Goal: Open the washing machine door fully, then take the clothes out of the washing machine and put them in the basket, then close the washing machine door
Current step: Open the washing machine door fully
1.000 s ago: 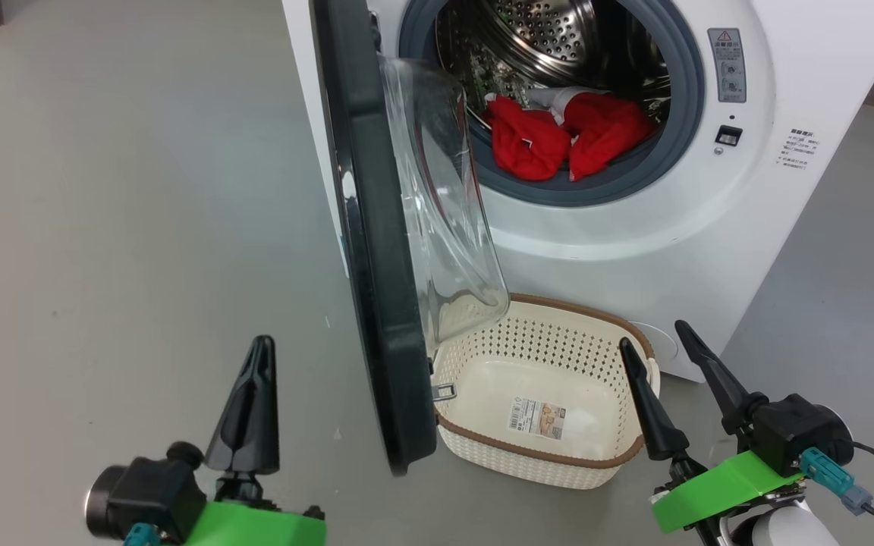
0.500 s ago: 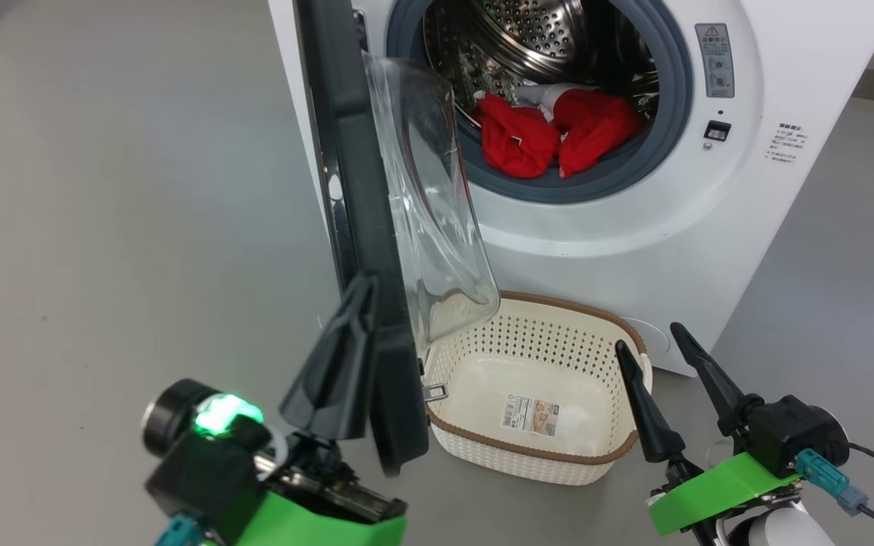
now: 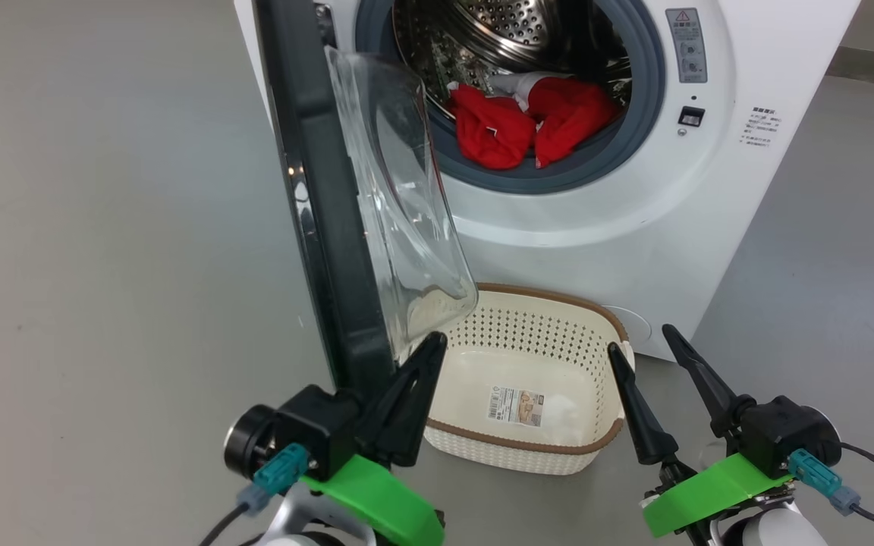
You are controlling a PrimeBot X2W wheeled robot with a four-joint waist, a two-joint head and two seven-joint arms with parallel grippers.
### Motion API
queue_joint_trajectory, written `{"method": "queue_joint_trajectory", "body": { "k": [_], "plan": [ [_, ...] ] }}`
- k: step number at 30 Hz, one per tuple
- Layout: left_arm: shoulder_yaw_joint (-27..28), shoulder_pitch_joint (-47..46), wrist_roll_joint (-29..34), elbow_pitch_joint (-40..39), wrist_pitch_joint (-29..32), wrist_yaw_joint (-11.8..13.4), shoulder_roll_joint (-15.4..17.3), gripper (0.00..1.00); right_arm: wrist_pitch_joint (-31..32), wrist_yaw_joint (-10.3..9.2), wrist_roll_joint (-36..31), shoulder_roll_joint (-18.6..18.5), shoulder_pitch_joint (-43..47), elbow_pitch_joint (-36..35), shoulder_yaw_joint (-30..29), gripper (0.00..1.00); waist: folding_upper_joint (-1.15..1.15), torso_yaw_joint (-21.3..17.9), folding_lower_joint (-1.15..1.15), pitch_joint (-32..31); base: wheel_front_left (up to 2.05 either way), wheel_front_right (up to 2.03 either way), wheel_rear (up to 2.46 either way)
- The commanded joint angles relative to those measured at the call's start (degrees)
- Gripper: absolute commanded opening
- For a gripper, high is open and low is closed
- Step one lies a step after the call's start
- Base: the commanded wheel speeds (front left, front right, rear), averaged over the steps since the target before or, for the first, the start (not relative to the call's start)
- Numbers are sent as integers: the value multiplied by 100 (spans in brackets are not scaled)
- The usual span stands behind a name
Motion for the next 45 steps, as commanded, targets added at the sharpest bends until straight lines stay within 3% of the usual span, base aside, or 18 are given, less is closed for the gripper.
{"method": "queue_joint_trajectory", "body": {
  "k": [1,15,33,45],
  "plan": [
    [134,-262,-45,-8,79,78,17,0,-37,35,75,13,-225,-115,125,100,0,-30,0,-3,0,0,0],
    [286,-385,-10,742,-54,443,74,0,-37,35,98,13,-212,-101,126,100,0,-28,0,12,0,0,0],
    [884,72,0,672,-264,989,568,0,-37,35,157,13,-163,238,295,100,0,292,0,-24,0,0,0],
    [1537,82,-166,858,-473,1281,929,0,-37,35,112,13,-202,358,332,100,0,231,0,30,0,0,0]
  ]
}}
